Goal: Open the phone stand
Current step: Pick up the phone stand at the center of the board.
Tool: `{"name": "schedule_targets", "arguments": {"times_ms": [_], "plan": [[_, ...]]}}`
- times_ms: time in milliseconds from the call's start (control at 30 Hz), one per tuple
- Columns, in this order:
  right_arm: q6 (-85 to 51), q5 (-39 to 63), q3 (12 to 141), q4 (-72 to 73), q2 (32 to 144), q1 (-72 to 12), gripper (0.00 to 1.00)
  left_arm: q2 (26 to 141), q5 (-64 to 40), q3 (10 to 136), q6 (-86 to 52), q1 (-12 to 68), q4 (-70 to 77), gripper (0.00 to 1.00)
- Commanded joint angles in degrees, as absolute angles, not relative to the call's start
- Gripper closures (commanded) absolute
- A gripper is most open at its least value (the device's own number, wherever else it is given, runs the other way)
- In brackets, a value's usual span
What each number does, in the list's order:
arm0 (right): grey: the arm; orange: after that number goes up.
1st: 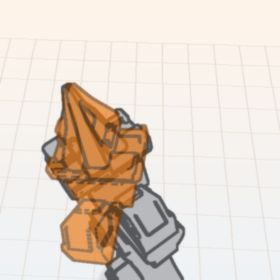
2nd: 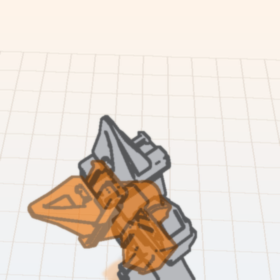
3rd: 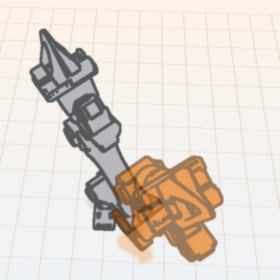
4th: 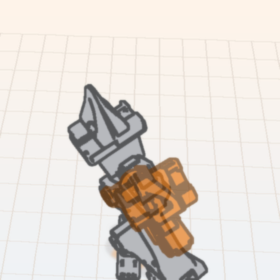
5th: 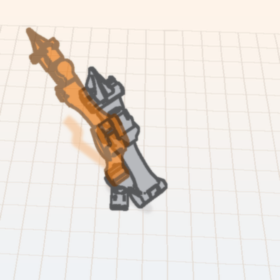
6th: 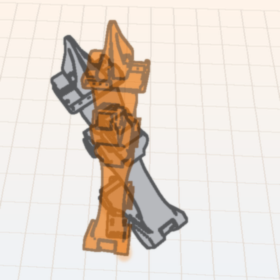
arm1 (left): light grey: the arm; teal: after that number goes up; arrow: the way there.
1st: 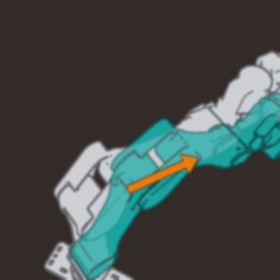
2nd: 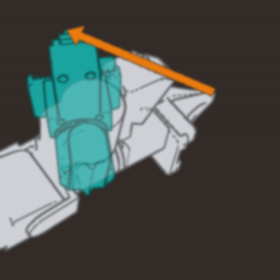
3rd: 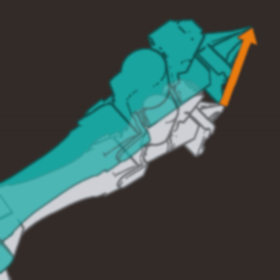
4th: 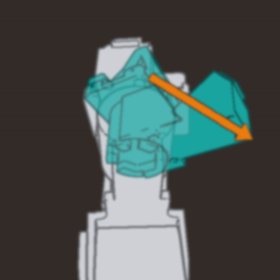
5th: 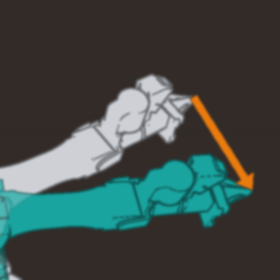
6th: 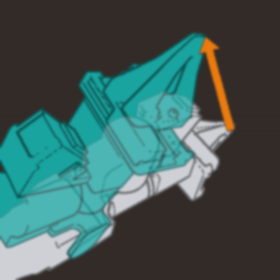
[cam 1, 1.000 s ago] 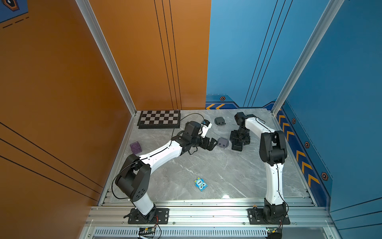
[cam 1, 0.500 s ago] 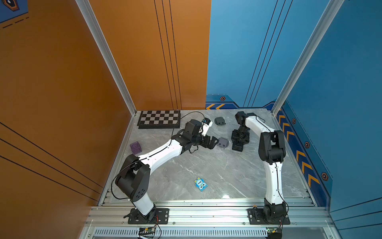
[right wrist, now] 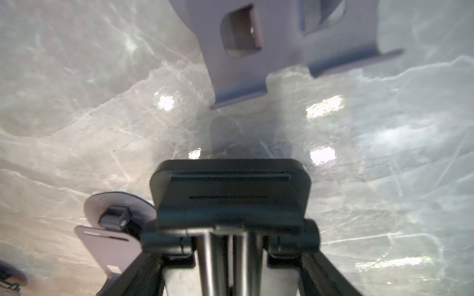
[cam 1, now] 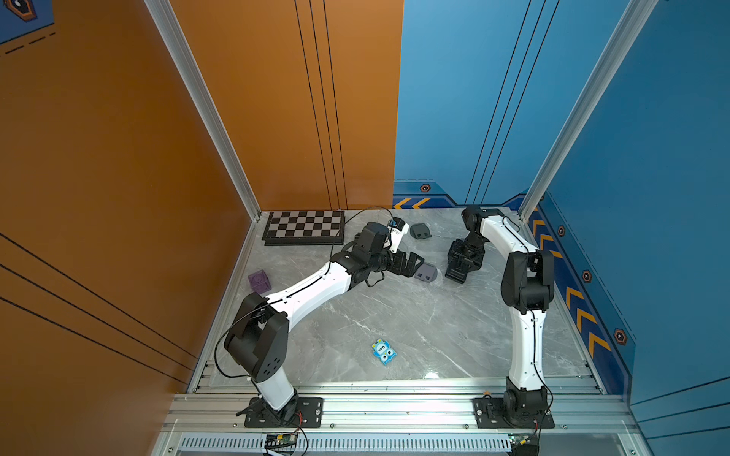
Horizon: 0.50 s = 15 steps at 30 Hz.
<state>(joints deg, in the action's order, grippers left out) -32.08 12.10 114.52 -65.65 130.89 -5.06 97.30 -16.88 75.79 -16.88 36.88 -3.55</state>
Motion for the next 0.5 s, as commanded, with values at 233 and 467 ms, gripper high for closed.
{"name": "schedule_targets", "arguments": {"times_ms": [233,467], "plan": [[-45.4,24.4,115.7,-64.5,122.3,-4.1,0.84,102.1,-16.4,78.6,-22.5,37.6,4.2,0.02],[-53.1,28.5,115.8,-59.5,119.2,-4.3,0.84,104.5,-17.4,78.3,-26.1,37.2,9.1,0.03]]}}
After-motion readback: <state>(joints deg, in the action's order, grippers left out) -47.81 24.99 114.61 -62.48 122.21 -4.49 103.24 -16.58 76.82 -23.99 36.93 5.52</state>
